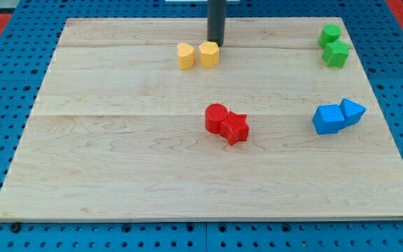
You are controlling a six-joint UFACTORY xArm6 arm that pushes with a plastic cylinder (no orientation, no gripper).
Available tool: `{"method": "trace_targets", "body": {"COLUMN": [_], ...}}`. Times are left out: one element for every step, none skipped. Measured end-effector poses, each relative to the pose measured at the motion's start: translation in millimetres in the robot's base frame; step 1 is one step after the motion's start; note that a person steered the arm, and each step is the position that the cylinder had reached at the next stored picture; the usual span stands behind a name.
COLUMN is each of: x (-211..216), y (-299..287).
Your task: Move your arm to the top side of the board
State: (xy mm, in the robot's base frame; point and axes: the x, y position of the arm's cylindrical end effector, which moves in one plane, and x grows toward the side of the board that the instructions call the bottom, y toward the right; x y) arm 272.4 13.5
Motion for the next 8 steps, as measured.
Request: {"method": "trace_targets", "body": {"x": [5.0, -2.9, -2.0, 15.0, 34.7, 15.6, -36.2, -80.9], "y": [-10.8, 7.7, 45.4, 74.0, 88.9, 68.0, 65.1, 80.3]}}
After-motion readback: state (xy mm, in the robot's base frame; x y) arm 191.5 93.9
